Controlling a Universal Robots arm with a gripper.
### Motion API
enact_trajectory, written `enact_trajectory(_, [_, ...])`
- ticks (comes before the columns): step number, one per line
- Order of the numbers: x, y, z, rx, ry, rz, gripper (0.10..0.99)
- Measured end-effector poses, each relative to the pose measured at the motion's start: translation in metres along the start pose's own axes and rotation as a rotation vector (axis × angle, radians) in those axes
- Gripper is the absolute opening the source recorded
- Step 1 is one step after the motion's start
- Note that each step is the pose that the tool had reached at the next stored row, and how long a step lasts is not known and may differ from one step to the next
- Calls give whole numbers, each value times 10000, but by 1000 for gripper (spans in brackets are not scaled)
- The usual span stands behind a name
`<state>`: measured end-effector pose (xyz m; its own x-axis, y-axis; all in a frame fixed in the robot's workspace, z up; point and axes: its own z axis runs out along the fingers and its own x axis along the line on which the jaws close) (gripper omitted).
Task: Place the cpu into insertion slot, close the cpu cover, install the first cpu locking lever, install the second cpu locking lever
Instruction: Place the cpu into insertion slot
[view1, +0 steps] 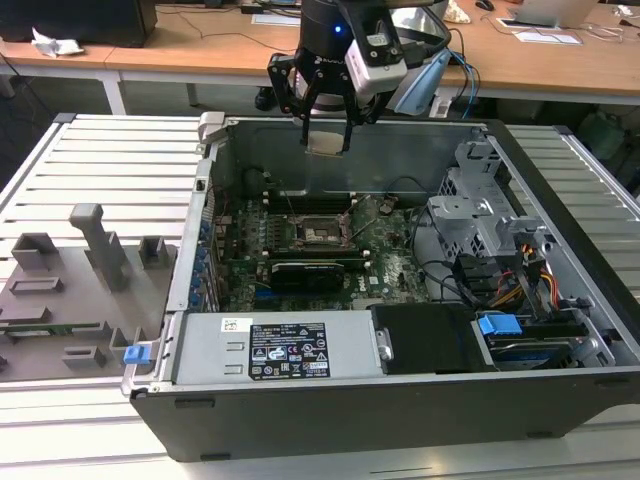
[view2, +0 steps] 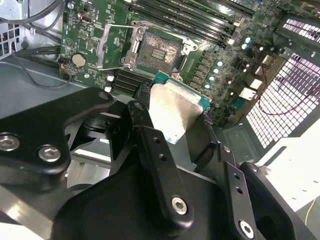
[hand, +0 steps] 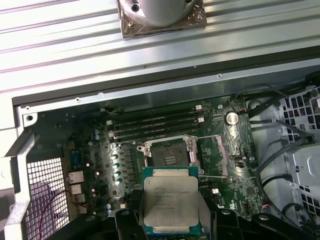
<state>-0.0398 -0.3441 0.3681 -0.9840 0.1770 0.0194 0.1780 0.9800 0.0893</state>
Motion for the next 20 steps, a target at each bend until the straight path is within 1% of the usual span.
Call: enact_trajectory(20, [0,-1,7,-5,-26,291,529])
